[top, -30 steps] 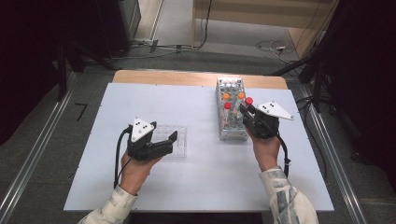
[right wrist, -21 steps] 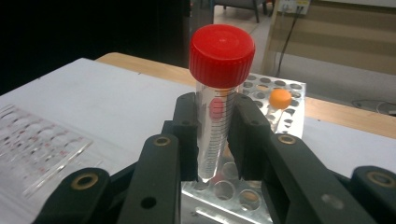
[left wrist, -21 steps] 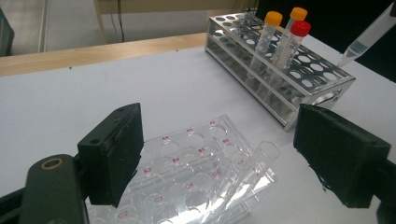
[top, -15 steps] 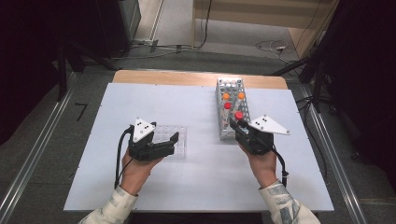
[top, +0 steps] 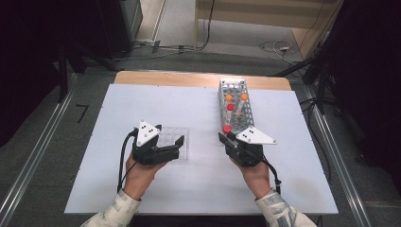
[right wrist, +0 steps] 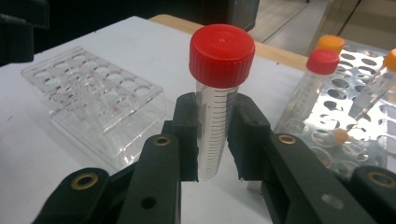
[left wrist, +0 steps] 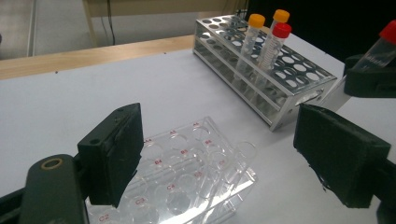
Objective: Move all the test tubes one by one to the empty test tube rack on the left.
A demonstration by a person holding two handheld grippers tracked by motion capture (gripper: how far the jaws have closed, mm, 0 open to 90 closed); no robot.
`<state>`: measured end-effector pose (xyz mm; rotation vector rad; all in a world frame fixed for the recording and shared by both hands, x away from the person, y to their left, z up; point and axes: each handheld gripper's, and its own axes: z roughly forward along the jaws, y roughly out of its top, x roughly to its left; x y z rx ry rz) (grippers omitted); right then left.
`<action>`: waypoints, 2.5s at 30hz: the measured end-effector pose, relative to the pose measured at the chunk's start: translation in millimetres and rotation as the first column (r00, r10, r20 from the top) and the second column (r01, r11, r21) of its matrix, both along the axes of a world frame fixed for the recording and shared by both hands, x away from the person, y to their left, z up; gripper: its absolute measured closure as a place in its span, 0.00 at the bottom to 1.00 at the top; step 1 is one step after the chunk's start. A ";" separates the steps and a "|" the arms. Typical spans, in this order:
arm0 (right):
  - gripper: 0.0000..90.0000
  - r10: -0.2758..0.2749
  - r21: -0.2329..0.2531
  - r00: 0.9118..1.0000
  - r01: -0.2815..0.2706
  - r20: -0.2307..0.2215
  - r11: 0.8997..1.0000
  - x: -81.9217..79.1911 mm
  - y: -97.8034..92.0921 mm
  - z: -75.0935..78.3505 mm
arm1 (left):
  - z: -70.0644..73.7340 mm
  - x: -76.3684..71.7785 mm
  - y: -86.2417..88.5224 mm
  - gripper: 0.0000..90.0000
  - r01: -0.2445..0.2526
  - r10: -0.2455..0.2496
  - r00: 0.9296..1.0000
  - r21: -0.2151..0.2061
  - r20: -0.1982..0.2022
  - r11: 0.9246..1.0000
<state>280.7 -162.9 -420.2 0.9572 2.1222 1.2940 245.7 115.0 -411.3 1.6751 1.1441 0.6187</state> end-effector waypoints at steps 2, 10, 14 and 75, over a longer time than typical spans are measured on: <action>0.79 0.006 0.002 1.000 -0.006 -0.012 1.000 -1.2 1.4 -1.8 | 0.8 -0.8 -2.0 0.18 0.012 -0.012 1.000 -0.002 0.003 1.000; 0.79 0.034 -0.009 0.999 -0.035 -0.027 0.999 -4.5 8.1 -7.0 | 2.1 -4.7 -8.0 0.18 0.043 -0.043 0.999 -0.007 0.004 0.999; 0.79 0.048 -0.019 0.998 -0.048 -0.033 0.999 -7.5 11.1 -9.1 | 2.6 -7.9 -13.8 0.18 0.067 -0.067 0.998 0.002 0.010 0.998; 0.46 0.275 -0.027 0.958 -0.278 -0.079 0.960 -39.9 52.5 -13.7 | 5.5 -27.3 -46.4 0.78 0.281 -0.283 0.959 0.054 0.021 0.958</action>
